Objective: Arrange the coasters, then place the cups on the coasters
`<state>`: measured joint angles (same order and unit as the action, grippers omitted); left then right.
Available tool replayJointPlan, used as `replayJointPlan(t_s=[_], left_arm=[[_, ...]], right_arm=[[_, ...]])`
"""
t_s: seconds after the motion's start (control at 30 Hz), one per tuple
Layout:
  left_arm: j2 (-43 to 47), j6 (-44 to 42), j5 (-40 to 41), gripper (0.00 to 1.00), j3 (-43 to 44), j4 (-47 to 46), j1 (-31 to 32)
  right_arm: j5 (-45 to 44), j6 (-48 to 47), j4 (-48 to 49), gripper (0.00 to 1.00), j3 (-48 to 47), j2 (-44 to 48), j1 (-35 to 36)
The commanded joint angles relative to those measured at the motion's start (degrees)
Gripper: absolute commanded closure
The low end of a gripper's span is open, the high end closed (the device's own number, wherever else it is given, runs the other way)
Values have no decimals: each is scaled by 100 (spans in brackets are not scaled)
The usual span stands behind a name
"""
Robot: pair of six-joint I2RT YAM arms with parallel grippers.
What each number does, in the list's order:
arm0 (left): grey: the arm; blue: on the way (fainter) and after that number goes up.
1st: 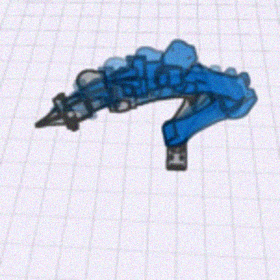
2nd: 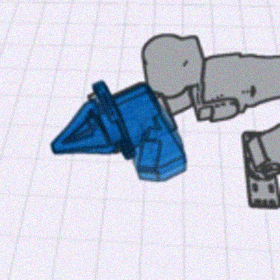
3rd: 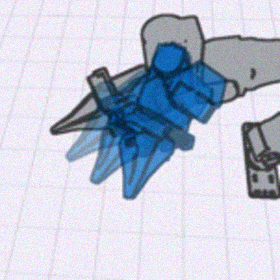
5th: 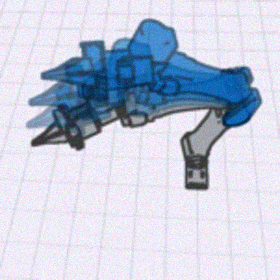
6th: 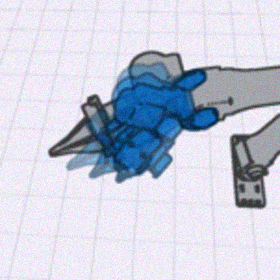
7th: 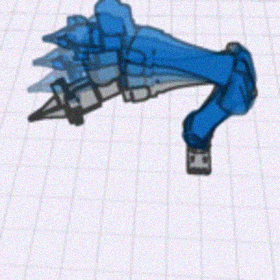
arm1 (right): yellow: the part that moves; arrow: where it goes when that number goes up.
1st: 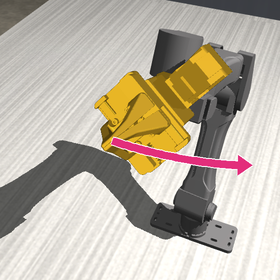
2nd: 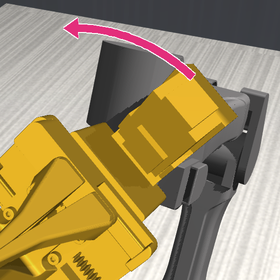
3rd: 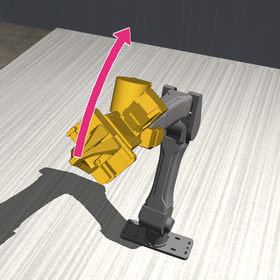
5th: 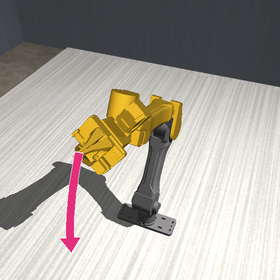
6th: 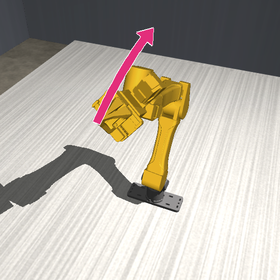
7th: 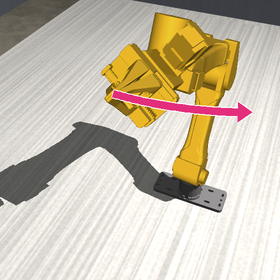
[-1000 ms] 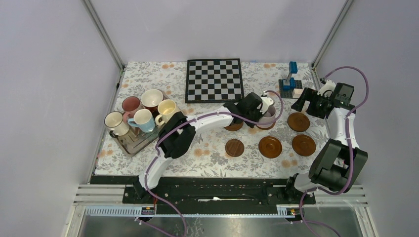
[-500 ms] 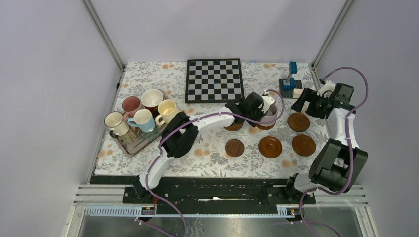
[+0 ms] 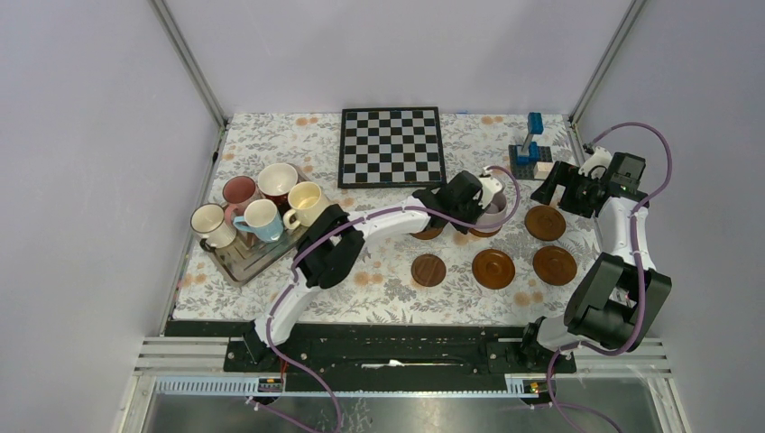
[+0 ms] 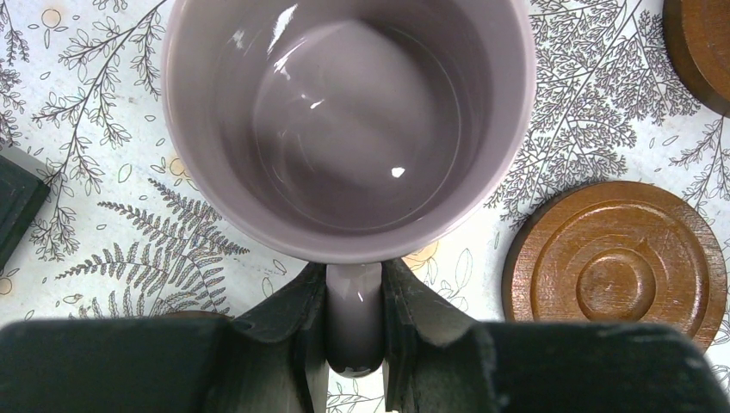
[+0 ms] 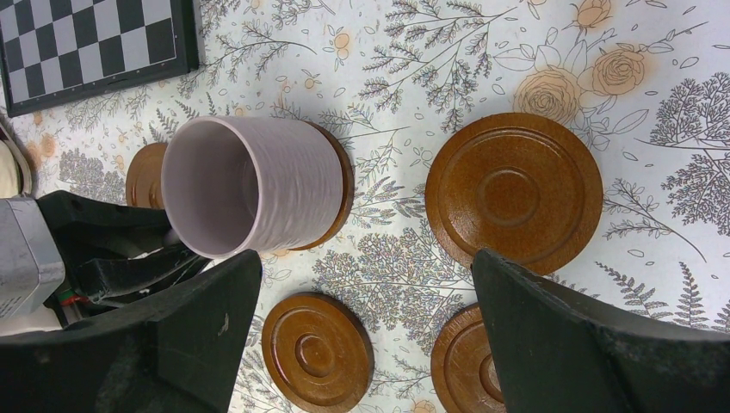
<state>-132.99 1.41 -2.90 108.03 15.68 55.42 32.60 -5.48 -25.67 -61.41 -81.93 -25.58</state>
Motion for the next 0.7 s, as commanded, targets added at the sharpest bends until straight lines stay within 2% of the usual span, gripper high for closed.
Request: replayJointPlan(t_s=[0.0,0.23,0.67], left_arm=[[357,44,80,82,208,-663,77],[529,-59,186,62,131,-669,166],[986,21,266,33,236,-238,185]], right_arm=[[133,-12,149,0,-21,-25,-26],[157,-15,136,0,-13,-8,-23],[196,-90,19,0,-53,100,-10]])
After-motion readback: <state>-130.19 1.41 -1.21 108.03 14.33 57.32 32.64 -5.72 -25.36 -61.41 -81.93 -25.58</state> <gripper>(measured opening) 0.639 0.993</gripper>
